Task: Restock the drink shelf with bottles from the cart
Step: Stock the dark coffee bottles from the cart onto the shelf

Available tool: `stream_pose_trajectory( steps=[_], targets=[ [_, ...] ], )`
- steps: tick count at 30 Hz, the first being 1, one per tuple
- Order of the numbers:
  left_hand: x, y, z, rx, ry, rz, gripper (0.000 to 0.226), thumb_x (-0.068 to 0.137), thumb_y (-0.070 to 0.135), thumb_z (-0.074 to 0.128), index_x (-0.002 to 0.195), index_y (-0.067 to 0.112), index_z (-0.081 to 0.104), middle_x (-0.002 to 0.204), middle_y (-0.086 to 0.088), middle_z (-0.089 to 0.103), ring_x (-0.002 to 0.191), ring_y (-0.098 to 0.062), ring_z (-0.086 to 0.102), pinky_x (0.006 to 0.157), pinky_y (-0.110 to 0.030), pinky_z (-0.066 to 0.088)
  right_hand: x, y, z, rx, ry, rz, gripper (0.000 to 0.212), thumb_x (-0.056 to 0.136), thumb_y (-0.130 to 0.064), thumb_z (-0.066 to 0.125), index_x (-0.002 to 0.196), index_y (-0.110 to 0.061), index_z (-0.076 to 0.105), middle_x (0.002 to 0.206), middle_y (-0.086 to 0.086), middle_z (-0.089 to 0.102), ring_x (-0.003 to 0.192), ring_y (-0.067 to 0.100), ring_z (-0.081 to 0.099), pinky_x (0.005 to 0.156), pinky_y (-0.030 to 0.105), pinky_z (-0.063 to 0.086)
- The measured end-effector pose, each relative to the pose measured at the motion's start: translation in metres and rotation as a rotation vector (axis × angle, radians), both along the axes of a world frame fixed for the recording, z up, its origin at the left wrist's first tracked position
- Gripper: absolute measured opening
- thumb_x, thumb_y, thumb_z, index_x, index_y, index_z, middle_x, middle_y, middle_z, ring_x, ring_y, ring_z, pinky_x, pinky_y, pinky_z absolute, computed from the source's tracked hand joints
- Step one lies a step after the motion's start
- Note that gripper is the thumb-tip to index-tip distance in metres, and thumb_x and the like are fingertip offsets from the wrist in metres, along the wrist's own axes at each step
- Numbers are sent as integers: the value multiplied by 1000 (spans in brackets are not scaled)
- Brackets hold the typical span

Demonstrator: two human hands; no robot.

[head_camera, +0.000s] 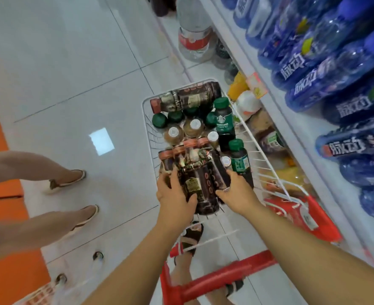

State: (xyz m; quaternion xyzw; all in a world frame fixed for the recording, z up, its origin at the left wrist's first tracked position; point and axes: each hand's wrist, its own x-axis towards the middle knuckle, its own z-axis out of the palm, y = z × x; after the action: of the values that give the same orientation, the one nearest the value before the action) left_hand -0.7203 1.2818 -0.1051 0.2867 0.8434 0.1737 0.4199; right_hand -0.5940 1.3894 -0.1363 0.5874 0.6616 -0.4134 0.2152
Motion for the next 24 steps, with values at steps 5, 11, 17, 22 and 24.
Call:
stream_pose_trajectory(
  steps=[5,11,17,22,24],
  targets=[
    [16,-4,-10,23,-30,118,80,89,23,60,149,22,6,153,-7,-18,143,-25,-4,113,-31,8,4,3,-12,4,14,-16,78,79,-31,70,142,-15,27,122,14,57,109,31,56,93,41,46],
    [19,3,-17,-12,32,105,53,88,38,60,135,21,43,153,-7,-15,142,-27,4,114,-34,16,3,27,23,-169,149,-133,22,76,-23,73,95,-19,62,88,2,67,76,17,62,57,21,47],
    [29,29,-28,-258,69,102,60,81,66,50,119,20,57,148,-12,-33,141,-36,-12,116,-50,7,15,35,61,-346,197,-376,32,79,-41,66,97,-14,65,91,7,72,90,24,67,84,41,56],
    [34,51,-33,-330,76,209,64,75,66,58,123,23,54,148,-14,-35,141,-36,-18,113,-58,-1,39,32,80,-384,283,-508,36,80,-39,66,102,-11,66,96,11,73,94,27,68,88,45,54],
    [41,57,-34,-324,106,233,67,75,63,60,128,24,50,147,-16,-36,139,-37,-22,112,-60,-4,45,31,86,-364,309,-540,35,79,-38,67,100,-11,68,96,11,73,94,27,68,88,45,54]
  ],
)
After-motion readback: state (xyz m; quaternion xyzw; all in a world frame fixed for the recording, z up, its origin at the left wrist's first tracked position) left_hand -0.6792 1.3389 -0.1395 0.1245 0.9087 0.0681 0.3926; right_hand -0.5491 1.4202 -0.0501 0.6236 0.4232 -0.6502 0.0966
